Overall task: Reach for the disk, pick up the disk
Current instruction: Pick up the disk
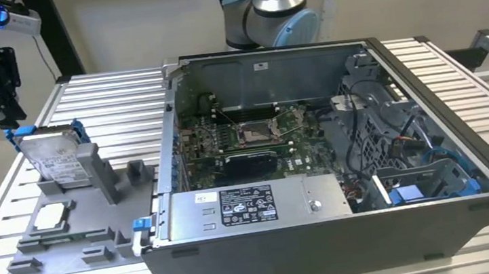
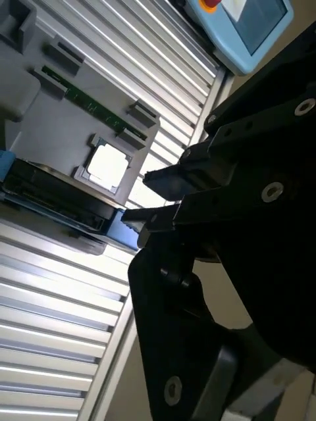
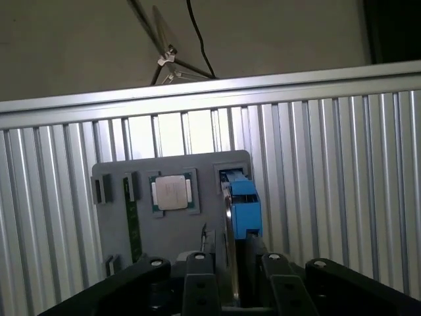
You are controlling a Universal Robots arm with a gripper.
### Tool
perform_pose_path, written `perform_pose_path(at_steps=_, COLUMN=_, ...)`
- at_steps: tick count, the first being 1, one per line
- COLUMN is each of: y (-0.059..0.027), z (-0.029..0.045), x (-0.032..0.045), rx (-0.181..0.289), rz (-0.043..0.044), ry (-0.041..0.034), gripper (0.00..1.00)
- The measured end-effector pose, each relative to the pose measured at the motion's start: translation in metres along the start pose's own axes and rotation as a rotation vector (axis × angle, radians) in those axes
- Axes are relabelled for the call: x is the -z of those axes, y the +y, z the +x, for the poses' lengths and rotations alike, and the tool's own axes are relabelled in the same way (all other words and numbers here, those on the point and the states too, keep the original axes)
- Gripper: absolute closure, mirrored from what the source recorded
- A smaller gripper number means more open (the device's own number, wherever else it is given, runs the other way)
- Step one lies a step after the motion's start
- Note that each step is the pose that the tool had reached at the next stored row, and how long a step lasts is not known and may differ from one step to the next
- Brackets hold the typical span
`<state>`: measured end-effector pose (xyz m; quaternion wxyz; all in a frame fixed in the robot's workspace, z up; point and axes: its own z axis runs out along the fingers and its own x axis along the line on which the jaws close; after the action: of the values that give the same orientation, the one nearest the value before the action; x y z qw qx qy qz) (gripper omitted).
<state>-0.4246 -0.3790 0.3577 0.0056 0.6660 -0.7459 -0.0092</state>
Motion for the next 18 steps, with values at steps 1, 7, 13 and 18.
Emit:
perform_pose_path(at_steps=1, y=0.0000, z=0.0000, x=0.0000, rx=0.000, rz=0.0000, ry=0.0000, gripper=0.00)
perform_pose_path(at_steps=7, y=0.0000, z=0.0000, x=0.0000, rx=0.000, rz=0.0000, ry=0.0000, gripper=0.00)
perform_pose_path(at_steps=13, y=-0.0001, z=-0.0004, x=-0.0035, rx=0.001, rz=0.0001, ry=-0.0001, gripper=0.00)
perform_pose_path(at_steps=18, y=0.0001, z=-0.0038, x=-0.0098, rx=0.001, rz=0.0005, ry=-0.0002, gripper=0.00)
